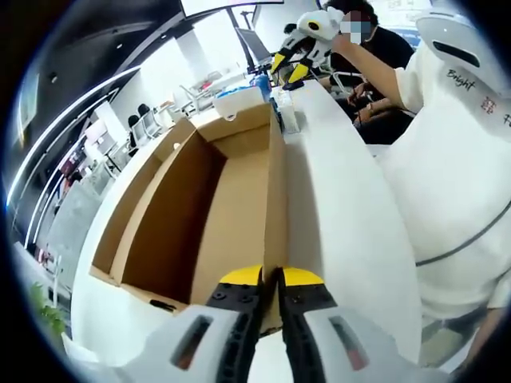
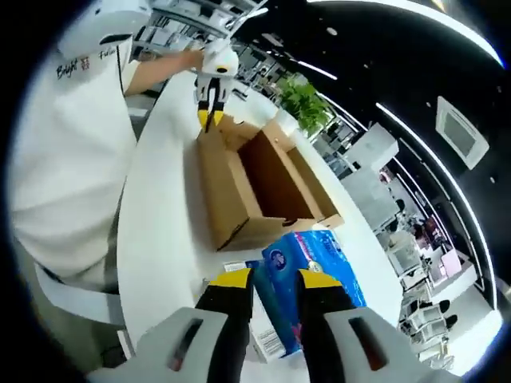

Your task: Operate the shoe box by opening the lid, removing the specified soft item, and placing it in the target area until the item is outside and the box remains undamaged.

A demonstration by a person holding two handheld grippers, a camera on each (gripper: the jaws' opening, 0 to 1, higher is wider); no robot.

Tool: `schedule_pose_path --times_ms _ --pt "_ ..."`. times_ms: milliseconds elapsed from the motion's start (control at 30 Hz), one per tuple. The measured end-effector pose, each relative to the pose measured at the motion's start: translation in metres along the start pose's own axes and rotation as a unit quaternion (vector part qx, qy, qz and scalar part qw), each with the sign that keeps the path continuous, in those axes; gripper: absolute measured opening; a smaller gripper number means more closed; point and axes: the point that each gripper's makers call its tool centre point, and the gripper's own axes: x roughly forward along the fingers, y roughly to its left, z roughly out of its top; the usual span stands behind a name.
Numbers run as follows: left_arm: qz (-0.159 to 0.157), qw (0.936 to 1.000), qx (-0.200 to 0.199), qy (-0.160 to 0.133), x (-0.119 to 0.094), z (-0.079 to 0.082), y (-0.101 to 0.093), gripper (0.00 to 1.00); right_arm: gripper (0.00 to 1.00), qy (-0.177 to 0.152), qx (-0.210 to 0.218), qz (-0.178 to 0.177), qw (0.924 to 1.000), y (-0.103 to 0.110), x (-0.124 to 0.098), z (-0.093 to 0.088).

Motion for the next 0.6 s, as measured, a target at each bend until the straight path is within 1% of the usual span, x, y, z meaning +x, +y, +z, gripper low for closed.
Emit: schedule_pose_path --times_ms 33,67,133,167,200,267,300,333,367,433,467,500,533,567,600 --pt "0.0 1.0 -0.002 0.0 0.0 0.0 0.0 0.07 0.2 -0.016 0.027 -0.018 0.9993 -0.007 -0.002 0.003" --pt "0.0 1.0 -0.005 -0.001 0.0 0.0 0.0 0.07 0.2 -0.034 0.051 -0.024 0.9979 -0.011 -0.003 0.007" --pt "-0.001 1.0 -0.009 -0.001 0.0 0.0 0.0 0.07 0.2 -0.051 0.066 -0.03 0.9961 -0.017 -0.005 0.01" --pt "-0.001 0.9999 -0.012 -0.002 -0.001 0.0 0.0 0.07 0.22 -0.055 0.073 -0.041 0.995 -0.022 -0.006 0.011" --pt "-0.001 0.9999 -0.012 -0.001 -0.001 0.0 0.001 0.07 0.22 -0.068 0.086 -0.059 0.9922 -0.029 -0.008 0.013" --pt "-0.001 0.9999 -0.012 0.0 0.0 0.0 0.0 0.06 0.21 -0.076 0.101 -0.066 0.9898 -0.033 -0.009 0.015" --pt "-0.002 0.9999 -0.011 0.001 0.0 0.0 0.0 0.06 0.21 -0.085 0.112 -0.085 0.9865 -0.04 -0.011 0.016" --pt "-0.003 1.0 -0.003 0.001 0.0 0.0 0.0 0.06 0.19 -0.09 0.121 -0.094 0.9841 -0.043 -0.013 0.017" --pt "-0.004 0.9998 0.019 0.001 0.0 0.001 0.0 0.06 0.17 -0.092 0.124 -0.091 0.9839 -0.043 -0.014 0.018" --pt "-0.002 0.9993 0.038 -0.003 0.0 0.001 -0.002 0.06 0.18 -0.123 0.168 -0.135 0.9688 -0.058 -0.021 0.025" --pt "-0.001 0.9993 0.036 -0.004 0.0 0.0 -0.002 0.06 0.19 -0.141 0.18 -0.143 0.9629 -0.062 -0.023 0.03" --pt "0.003 0.9996 0.026 -0.006 0.0 0.001 -0.001 0.06 0.19 -0.148 0.209 -0.161 0.9531 -0.067 -0.026 0.032" --pt "0.004 0.9998 0.019 -0.006 0.0 0.001 0.0 0.06 0.2 -0.15 0.211 -0.168 0.9513 -0.069 -0.027 0.033" --pt "0.003 0.9998 0.021 -0.005 0.0 0.001 0.0 0.06 0.2 -0.155 0.212 -0.176 0.9488 -0.071 -0.028 0.035" --pt "0.002 0.9998 0.021 -0.005 0.0 0.001 0.0 0.06 0.2 -0.155 0.226 -0.194 0.9419 -0.076 -0.029 0.036"
